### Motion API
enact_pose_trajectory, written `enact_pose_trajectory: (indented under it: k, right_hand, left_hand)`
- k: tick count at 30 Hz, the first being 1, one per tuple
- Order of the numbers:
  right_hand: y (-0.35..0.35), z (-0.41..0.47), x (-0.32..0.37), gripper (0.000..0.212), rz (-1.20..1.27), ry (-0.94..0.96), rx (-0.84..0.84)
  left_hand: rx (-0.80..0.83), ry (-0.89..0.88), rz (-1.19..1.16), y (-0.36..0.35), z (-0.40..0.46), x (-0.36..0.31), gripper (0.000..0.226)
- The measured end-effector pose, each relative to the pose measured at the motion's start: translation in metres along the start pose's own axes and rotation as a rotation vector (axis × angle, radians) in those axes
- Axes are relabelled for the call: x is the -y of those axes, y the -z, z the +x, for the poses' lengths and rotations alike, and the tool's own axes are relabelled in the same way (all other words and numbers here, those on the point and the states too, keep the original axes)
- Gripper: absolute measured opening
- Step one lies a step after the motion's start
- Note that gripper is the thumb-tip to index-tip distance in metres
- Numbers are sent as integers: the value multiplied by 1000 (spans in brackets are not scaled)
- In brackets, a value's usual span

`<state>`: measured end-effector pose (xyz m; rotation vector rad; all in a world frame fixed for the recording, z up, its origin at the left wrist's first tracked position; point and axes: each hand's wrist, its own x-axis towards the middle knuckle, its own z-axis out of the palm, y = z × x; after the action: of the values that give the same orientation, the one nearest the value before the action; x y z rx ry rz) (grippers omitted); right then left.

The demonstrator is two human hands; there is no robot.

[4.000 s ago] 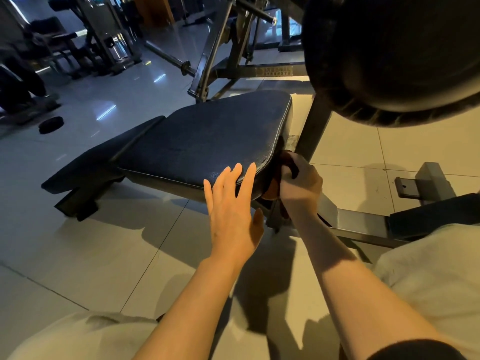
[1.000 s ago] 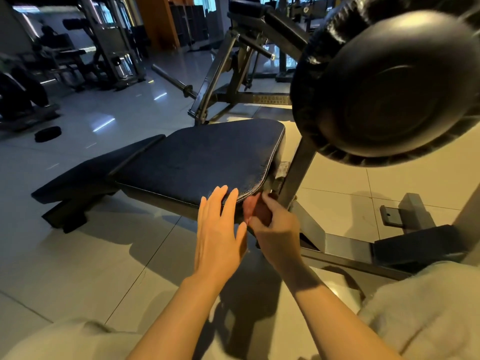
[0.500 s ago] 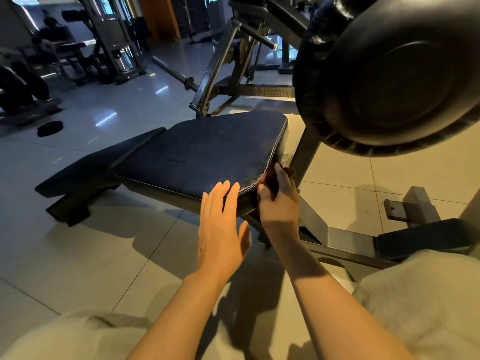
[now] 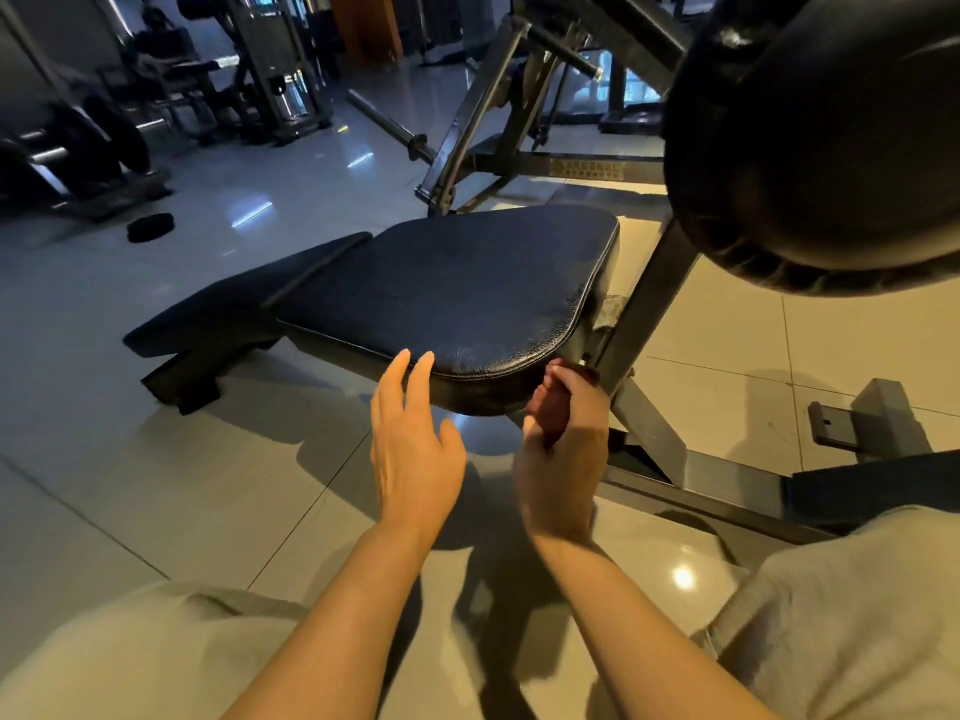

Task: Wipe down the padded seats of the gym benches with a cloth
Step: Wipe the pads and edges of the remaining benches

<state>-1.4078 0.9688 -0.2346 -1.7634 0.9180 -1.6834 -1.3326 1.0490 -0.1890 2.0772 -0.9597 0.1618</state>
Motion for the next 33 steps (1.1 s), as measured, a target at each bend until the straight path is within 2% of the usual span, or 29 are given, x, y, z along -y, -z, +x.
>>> enact_pose_trajectory:
  k: [2, 4, 8, 12, 14, 16, 19, 20, 23, 28, 30, 33]
  right_hand:
    - [9, 22, -3, 50, 1, -147, -41]
    - [13, 39, -3, 51, 19, -195, -4]
    - [4, 19, 9, 30, -138, 42, 102]
    - [9, -6, 7, 45, -188, 73, 360]
    - [14, 0, 6, 36, -158, 102, 309]
    - [16, 10, 7, 26, -184, 77, 145]
    - [18, 22, 11, 41, -158, 10, -63]
    - [17, 24, 12, 44, -153, 46, -52]
    - [11, 22, 7, 41, -224, 190, 130]
    - [12, 17, -9, 38, -222, 200, 229]
    - [16, 7, -24, 31, -239, 133, 251]
    - [22, -2, -32, 34, -224, -43, 148]
  left_hand:
    - [48, -1, -10, 4, -1, -1, 66]
    - [89, 5, -3, 6, -2, -1, 68]
    - [118, 21, 6, 4, -4, -3, 72]
    - [50, 12, -10, -4, -6, -9, 71]
    - [27, -44, -19, -9, -9, -11, 71]
    - [18, -57, -25, -13, -12, -13, 71]
    - [11, -42, -19, -16, -13, -12, 71]
    - [13, -39, -14, -17, -12, -12, 71]
    - [30, -22, 17, -15, -10, -12, 70]
    - [65, -34, 39, -11, -11, -12, 72]
    - [82, -38, 33, -9, -12, -12, 74]
    - [129, -33, 30, -4, -12, -14, 73]
